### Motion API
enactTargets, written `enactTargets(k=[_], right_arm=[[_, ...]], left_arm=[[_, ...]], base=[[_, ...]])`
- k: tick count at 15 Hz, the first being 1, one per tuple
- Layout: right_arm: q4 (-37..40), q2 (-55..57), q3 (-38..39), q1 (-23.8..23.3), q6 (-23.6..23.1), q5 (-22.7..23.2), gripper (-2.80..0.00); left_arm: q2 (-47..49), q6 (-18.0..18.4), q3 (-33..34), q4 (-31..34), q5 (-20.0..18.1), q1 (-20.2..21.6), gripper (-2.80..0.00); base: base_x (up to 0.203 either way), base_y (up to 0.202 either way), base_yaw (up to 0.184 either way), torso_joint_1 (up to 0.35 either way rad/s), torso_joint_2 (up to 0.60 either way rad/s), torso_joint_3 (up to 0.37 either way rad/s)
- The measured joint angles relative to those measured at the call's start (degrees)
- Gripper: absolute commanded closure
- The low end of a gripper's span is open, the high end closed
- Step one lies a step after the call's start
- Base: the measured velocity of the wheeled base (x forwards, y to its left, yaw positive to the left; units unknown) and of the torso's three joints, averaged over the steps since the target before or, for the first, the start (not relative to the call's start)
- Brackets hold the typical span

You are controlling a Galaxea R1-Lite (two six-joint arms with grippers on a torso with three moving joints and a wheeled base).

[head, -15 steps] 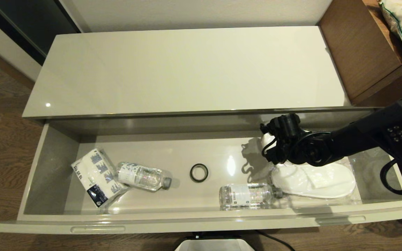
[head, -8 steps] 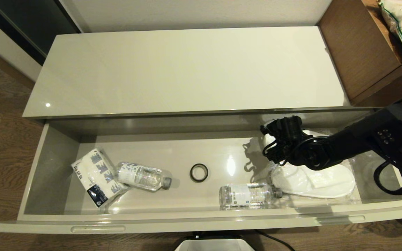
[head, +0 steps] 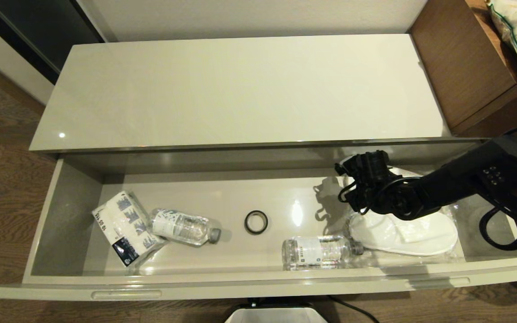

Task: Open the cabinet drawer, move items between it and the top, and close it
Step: Take out the disposable slippers from the drawer

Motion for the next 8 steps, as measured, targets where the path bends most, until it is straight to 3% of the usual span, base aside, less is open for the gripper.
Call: enactTargets(k=[8], right_arm=[[9.7, -7.0, -1.0, 0.0, 1.9, -0.9, 0.00]], left_arm=[[0.0, 0.0, 0.0, 0.0, 0.0, 0.0, 0.00]], base=[[0.000, 0.000, 0.000, 0.000, 0.00, 0.000]])
